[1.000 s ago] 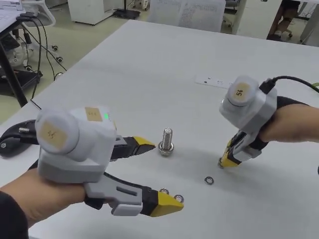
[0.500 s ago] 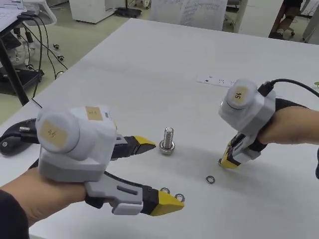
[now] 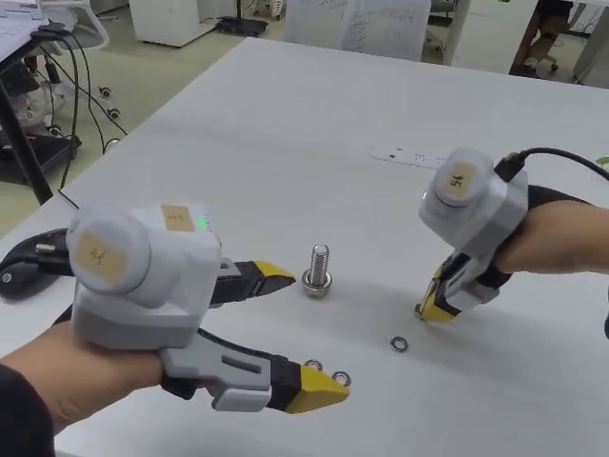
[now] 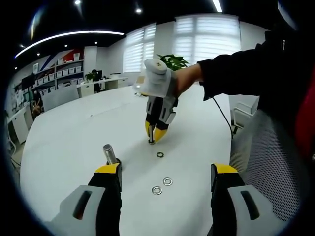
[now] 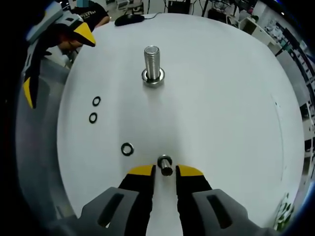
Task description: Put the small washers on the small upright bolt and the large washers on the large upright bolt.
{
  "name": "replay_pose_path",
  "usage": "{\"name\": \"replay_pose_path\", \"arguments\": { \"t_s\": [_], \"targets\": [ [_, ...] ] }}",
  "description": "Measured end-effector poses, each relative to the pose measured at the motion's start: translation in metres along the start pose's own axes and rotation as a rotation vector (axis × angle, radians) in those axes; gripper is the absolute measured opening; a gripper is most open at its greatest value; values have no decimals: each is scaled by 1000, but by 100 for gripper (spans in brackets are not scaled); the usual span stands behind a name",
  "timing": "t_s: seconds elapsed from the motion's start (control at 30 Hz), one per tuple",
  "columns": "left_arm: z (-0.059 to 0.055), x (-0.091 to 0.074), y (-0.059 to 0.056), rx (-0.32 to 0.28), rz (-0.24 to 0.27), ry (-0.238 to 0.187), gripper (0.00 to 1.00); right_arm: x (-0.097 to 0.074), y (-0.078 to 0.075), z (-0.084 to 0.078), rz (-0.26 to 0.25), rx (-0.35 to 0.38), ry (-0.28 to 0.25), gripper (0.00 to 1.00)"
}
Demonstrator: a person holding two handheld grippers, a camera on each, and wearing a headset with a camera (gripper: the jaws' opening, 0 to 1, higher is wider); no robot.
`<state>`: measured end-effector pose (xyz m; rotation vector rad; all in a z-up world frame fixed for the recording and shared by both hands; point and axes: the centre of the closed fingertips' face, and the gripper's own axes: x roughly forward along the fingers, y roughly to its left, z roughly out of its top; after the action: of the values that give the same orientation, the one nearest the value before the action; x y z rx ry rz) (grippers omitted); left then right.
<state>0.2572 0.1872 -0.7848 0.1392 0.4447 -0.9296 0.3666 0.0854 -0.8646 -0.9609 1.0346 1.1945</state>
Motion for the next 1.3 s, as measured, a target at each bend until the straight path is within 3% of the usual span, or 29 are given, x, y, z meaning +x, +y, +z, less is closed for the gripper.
{"name": "replay_pose_path", "arguments": {
  "t_s": [0.37, 0.87, 1.3],
  "targets": [
    [1, -1, -1, 6, -4, -2, 74, -10, 5, -8, -11, 22, -10, 20],
    [2, -2, -2, 16, -7, -6, 73, -13, 30, -12, -1, 12, -24, 21],
    [4, -4, -2, 23, 3, -13, 73, -2, 51, 10, 27, -31, -40, 20]
  ]
}}
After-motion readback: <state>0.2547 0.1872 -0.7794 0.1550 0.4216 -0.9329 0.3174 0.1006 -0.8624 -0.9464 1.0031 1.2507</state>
